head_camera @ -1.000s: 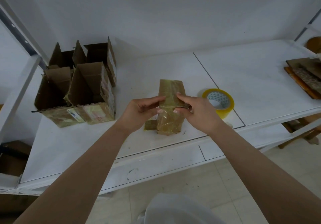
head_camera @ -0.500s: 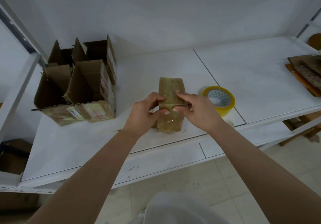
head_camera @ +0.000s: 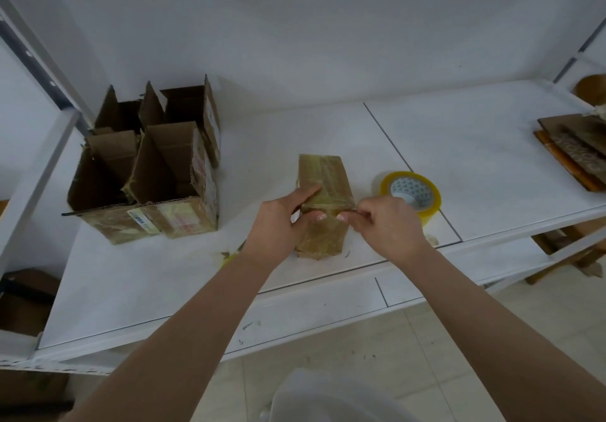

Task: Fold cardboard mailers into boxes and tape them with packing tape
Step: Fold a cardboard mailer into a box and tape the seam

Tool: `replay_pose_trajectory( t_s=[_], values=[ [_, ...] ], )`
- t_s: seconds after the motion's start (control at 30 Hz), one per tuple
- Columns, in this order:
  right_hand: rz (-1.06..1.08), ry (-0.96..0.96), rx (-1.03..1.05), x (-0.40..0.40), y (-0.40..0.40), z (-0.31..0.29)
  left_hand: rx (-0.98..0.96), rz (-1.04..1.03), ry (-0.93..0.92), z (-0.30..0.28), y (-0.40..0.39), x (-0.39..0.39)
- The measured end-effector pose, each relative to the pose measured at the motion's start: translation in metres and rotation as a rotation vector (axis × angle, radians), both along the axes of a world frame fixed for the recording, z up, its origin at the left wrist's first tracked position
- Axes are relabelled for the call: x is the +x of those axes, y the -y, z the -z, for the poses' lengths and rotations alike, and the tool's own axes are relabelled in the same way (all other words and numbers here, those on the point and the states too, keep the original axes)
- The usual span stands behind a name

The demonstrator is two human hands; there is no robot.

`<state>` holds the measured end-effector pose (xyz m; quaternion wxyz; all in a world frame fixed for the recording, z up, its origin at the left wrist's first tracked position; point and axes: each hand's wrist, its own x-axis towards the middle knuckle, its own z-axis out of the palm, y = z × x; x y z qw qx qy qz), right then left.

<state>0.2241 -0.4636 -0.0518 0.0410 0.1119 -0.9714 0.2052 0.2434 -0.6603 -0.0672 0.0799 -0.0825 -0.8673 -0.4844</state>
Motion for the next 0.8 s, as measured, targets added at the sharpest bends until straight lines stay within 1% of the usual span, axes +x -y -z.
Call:
replay_pose_trajectory(
  t_s=[0.13,0.17,0.23,0.27,0.3,0.37,0.5,0.6,0.7,0.8],
  values=[
    [-0.088,-0.043,-0.018,0.003,-0.002,0.002,-0.013,-0.006,0.007,0.0,0.001,0.001],
    [-0.102,-0.01,-0.071,0.002,-0.005,0.001,-0.005,-0.007,0.024,0.0,0.003,0.001],
    [-0.089,0.105,-0.306,-0.001,-0.017,0.0,0.0,-0.005,0.049,-0.001,0.004,0.0],
    [-0.077,0.132,-0.39,-0.004,-0.024,0.001,0.001,-0.004,0.052,-0.001,0.005,0.0],
    [-0.09,0.135,-0.409,-0.008,-0.03,0.002,0.005,-0.005,0.052,-0.001,0.005,0.001],
    [-0.154,0.146,-0.352,-0.013,-0.037,0.007,0.021,-0.007,0.058,-0.001,0.005,0.001],
    [-0.273,0.147,-0.335,-0.015,-0.026,0.005,0.025,-0.005,0.08,-0.003,0.004,0.001],
    [-0.259,0.09,-0.276,-0.018,-0.017,0.0,0.031,0.004,0.074,-0.002,0.004,0.001],
    [-0.244,-0.006,-0.164,-0.017,-0.007,-0.003,0.022,0.0,0.069,-0.002,0.004,0.002],
    [-0.265,-0.018,-0.102,-0.017,-0.004,-0.006,0.039,-0.008,0.075,-0.001,0.006,0.004]
  ],
)
